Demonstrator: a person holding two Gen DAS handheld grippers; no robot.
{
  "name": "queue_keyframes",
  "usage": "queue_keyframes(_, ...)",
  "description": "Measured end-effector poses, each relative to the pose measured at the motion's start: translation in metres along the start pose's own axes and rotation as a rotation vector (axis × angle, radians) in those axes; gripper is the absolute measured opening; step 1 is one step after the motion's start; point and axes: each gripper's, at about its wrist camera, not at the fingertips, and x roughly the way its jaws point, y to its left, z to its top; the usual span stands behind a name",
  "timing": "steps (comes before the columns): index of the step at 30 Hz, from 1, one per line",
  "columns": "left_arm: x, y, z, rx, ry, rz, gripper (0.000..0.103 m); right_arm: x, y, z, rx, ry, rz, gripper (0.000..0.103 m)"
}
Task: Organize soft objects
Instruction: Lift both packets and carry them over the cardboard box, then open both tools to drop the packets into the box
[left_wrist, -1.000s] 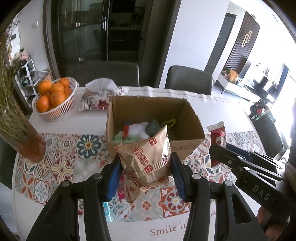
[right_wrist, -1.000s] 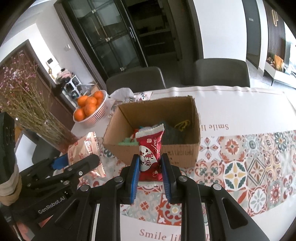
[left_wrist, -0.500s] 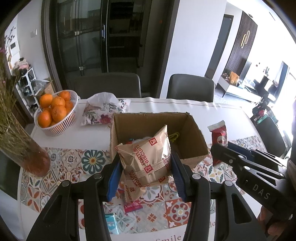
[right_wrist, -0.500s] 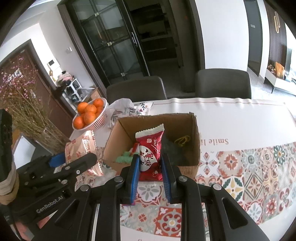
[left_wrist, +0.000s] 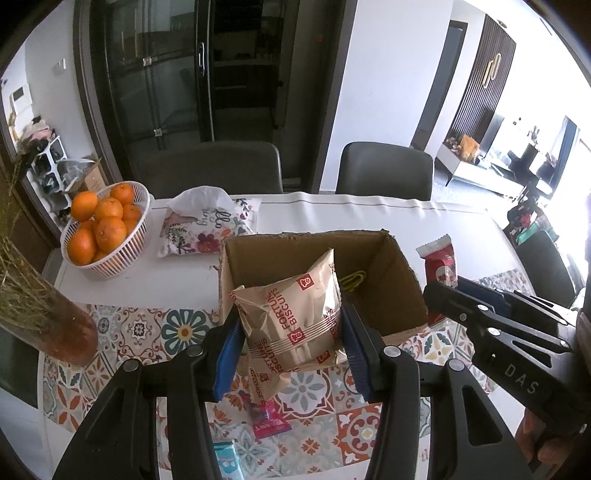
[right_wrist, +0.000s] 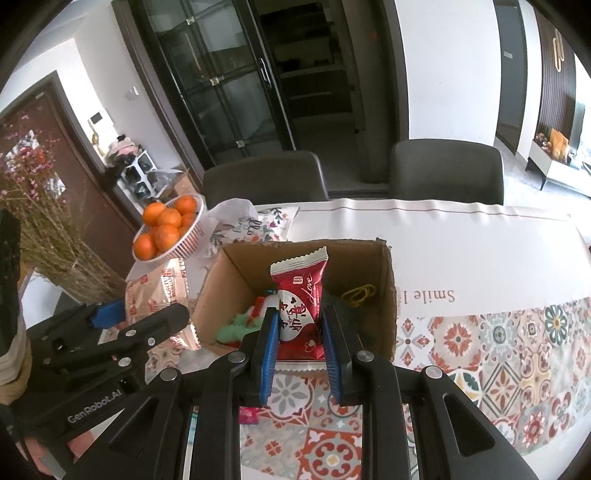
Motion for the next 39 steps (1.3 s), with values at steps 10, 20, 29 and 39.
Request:
queue_keyframes(10,0.033,0.003,0.010,0.021,0.063,0.014,0.050,0.023,-0.006,0.011,-0.009,0.040,-0.031,0.025)
queue_keyframes(20,0.068,0.008,0.011,0.026,0.127,0.043,0.050,0.061,-0.015,0.010,-0.006,0.123,-0.041,0.025)
queue_keyframes(29,0.093,0.011,0.009,0.029,0.169,0.051,0.051,0.086,-0.024,0.005,0.002,0.176,-0.050,0.025)
queue_keyframes(39,0.107,0.010,0.009,0.039,0.215,0.053,0.063,0.102,-0.026,0.005,0.013,0.206,-0.034,0.032)
